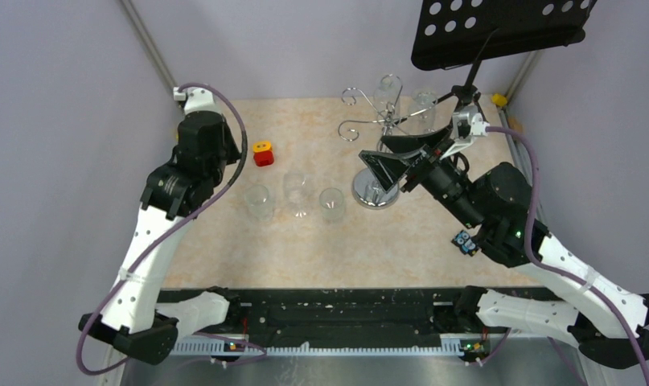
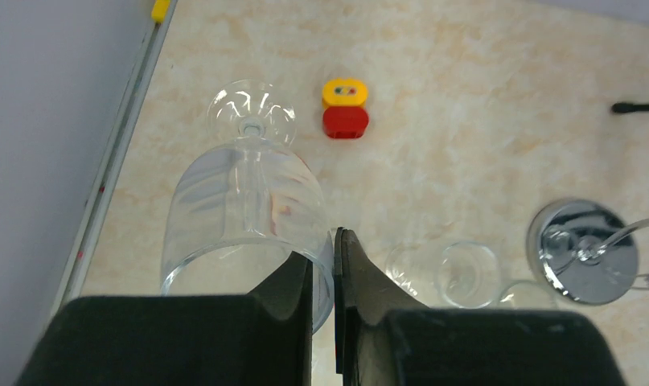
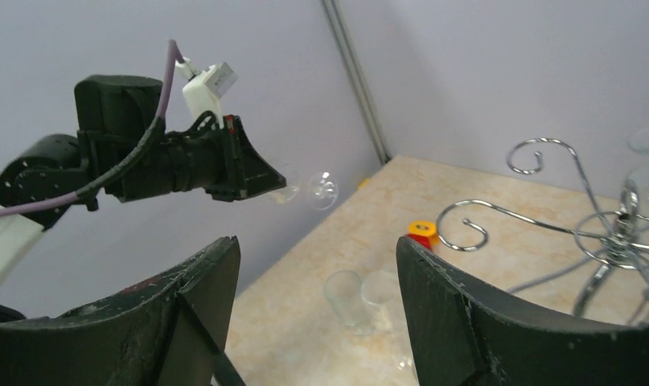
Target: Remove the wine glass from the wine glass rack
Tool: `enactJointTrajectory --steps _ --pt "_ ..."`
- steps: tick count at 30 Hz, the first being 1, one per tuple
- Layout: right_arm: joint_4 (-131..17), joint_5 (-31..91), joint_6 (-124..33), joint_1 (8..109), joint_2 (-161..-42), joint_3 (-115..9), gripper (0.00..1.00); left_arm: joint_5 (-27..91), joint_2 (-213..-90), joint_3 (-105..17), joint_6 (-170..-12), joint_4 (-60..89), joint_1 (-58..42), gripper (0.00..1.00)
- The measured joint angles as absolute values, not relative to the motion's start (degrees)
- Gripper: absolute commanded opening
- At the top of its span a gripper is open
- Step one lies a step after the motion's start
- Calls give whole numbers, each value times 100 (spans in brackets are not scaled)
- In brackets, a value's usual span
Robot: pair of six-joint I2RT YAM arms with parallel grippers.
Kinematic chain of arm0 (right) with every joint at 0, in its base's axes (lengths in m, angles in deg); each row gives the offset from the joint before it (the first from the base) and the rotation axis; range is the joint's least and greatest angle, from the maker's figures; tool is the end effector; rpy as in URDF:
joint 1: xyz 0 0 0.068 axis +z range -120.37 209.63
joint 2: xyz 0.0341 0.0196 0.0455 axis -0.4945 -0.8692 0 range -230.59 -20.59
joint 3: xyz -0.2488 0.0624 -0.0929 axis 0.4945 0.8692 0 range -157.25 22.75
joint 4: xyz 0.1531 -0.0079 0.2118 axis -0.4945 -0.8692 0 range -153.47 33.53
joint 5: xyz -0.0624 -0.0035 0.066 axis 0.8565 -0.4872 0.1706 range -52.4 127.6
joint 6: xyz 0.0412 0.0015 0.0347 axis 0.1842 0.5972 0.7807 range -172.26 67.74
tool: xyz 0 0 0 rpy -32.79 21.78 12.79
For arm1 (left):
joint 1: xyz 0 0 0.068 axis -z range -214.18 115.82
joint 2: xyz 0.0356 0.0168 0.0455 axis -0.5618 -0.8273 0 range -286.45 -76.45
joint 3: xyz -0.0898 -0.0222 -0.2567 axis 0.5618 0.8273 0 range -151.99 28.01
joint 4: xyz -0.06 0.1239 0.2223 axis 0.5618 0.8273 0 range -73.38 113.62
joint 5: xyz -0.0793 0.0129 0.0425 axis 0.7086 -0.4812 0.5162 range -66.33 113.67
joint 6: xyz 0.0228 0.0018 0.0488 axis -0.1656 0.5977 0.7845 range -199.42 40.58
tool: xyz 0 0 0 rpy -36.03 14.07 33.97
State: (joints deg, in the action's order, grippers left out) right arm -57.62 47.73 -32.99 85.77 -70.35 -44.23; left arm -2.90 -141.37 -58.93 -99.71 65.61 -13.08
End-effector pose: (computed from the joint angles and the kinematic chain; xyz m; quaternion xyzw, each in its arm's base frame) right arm 0.1001 0.1380 0.4750 -0.1224 0.5905 0.4447 0.6622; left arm 0.1989 -0.0597 0.4521 -0.1143 0.8305 0.0034 0.5451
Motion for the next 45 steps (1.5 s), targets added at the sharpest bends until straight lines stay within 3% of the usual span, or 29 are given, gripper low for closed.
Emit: enactJointTrajectory --steps 10,32,41,45 --pt "-6763 5416 -3699 8577 -6786 -4523 73 560 -14673 -5941 -9661 7370 -1931 0" --pt "-7004 6032 -3664 8577 -6447 -4438 73 2390 -15191 -4411 -9543 7258 -3406 0" --pt "-7098 6054 -3603 8577 -6377 -4388 73 2624 -15407 -4295 -9473 7057 -3721 0" --pt "-7115 6072 -3575 8577 -6334 -4320 73 2685 -15569 -4426 -9431 7081 -3729 10"
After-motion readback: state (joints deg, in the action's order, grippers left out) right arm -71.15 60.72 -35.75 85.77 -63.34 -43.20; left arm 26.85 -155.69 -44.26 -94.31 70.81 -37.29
